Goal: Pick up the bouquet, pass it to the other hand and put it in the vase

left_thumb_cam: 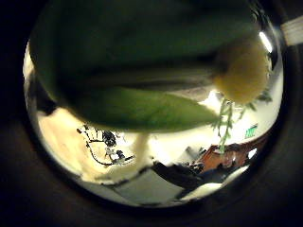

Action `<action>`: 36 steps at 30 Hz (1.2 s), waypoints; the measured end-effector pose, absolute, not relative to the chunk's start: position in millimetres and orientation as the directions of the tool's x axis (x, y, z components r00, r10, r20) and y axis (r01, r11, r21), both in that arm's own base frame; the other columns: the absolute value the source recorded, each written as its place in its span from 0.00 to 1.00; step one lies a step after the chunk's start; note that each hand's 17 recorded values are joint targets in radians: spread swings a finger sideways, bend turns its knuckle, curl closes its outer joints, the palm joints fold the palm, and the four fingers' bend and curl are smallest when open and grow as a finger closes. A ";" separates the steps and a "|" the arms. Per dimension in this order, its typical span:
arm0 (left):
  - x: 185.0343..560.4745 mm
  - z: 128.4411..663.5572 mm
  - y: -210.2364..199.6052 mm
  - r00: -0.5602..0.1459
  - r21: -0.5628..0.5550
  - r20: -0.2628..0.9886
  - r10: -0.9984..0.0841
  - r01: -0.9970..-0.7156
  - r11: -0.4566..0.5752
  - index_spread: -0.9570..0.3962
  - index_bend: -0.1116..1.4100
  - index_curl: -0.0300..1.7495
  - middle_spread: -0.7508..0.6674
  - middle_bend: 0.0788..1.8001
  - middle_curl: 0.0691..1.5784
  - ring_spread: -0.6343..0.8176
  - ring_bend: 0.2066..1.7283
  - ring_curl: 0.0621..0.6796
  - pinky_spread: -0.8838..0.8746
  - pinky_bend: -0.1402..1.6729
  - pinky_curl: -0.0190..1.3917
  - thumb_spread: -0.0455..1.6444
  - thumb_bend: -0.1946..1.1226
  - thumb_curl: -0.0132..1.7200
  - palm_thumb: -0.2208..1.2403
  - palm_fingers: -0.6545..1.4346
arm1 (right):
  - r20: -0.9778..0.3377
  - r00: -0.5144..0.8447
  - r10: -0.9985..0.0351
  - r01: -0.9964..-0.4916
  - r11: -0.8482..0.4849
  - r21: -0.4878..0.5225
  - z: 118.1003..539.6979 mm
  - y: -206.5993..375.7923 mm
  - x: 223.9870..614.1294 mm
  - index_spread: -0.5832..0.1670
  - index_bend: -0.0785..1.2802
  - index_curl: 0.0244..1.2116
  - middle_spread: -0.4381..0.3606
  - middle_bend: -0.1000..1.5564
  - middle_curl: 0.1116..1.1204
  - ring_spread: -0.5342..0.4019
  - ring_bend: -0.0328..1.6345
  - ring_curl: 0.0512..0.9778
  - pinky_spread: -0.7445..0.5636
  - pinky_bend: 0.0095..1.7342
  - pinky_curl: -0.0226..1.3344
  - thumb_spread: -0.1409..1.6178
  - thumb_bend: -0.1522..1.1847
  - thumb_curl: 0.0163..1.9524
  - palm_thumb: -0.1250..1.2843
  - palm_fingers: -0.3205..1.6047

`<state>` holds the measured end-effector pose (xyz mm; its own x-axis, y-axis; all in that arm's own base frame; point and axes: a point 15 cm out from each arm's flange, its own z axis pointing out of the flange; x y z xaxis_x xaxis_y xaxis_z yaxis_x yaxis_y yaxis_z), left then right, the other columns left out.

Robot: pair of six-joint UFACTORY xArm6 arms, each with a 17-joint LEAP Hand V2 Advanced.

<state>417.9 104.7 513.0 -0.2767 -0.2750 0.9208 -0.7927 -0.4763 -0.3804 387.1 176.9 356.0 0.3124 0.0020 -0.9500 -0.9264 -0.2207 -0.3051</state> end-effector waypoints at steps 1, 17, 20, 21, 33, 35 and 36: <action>417.2 509.9 106.5 -0.270 -0.377 0.921 -0.280 -0.794 -0.476 0.61 0.17 0.60 0.44 0.33 0.44 0.39 0.54 0.52 0.37 0.44 0.47 0.59 0.12 0.25 0.45 0.26 | -0.950 0.313 0.002 -0.926 -0.221 -0.306 355.9 176.8 387.1 0.13 0.20 0.26 0.56 0.16 0.12 0.73 0.17 0.24 0.83 0.19 0.25 0.65 0.10 0.21 0.62 0.18; 409.0 487.4 135.6 -0.218 -0.356 0.924 -0.313 -0.789 -0.501 0.93 0.16 0.22 0.88 0.06 0.18 0.77 0.26 0.22 0.79 0.25 0.26 0.55 0.12 0.20 0.39 0.28 | -0.949 0.316 0.006 -0.923 -0.228 -0.308 356.1 179.8 385.5 0.13 0.20 0.26 0.56 0.16 0.11 0.73 0.17 0.24 0.83 0.19 0.25 0.65 0.10 0.22 0.62 0.19; 409.9 485.2 136.8 -0.215 -0.350 0.927 -0.309 -0.791 -0.501 0.93 0.17 0.20 0.88 0.06 0.17 0.78 0.25 0.22 0.79 0.24 0.26 0.55 0.12 0.20 0.39 0.29 | -0.949 0.315 0.006 -0.923 -0.229 -0.308 356.2 179.8 385.4 0.13 0.20 0.26 0.56 0.16 0.11 0.73 0.17 0.24 0.83 0.19 0.25 0.65 0.10 0.22 0.62 0.19; 409.8 484.7 138.1 -0.213 -0.350 0.927 -0.310 -0.791 -0.502 0.93 0.17 0.19 0.88 0.06 0.17 0.78 0.24 0.22 0.78 0.24 0.25 0.55 0.12 0.20 0.39 0.29 | -0.949 0.315 0.005 -0.924 -0.227 -0.308 356.2 178.9 385.8 0.13 0.20 0.26 0.56 0.16 0.11 0.73 0.17 0.24 0.83 0.19 0.25 0.65 0.10 0.22 0.62 0.19; 398.9 492.9 130.2 -0.220 -0.351 0.925 -0.309 -0.805 -0.478 0.92 0.17 0.17 0.88 0.06 0.15 0.79 0.22 0.22 0.79 0.23 0.24 0.54 0.12 0.19 0.38 0.30 | -0.948 0.319 0.010 -0.923 -0.222 -0.313 357.7 176.4 386.0 0.13 0.20 0.26 0.56 0.16 0.11 0.73 0.17 0.24 0.83 0.19 0.25 0.65 0.10 0.22 0.62 0.19; 395.9 498.0 126.0 -0.226 -0.362 0.920 -0.320 -0.802 -0.474 0.92 0.17 0.17 0.88 0.06 0.15 0.79 0.22 0.22 0.79 0.23 0.24 0.54 0.12 0.19 0.38 0.30 | -0.945 0.328 0.015 -0.920 -0.221 -0.323 358.0 175.9 385.7 0.13 0.20 0.26 0.56 0.16 0.11 0.73 0.17 0.24 0.83 0.19 0.25 0.65 0.10 0.22 0.62 0.19; 394.5 498.3 123.9 -0.224 -0.360 0.921 -0.319 -0.803 -0.475 0.92 0.17 0.17 0.88 0.06 0.15 0.79 0.21 0.22 0.79 0.23 0.24 0.54 0.12 0.19 0.38 0.30 | -0.944 0.329 0.019 -0.920 -0.218 -0.325 358.8 175.3 385.8 0.13 0.20 0.26 0.56 0.16 0.11 0.73 0.17 0.24 0.83 0.19 0.25 0.65 0.10 0.22 0.62 0.19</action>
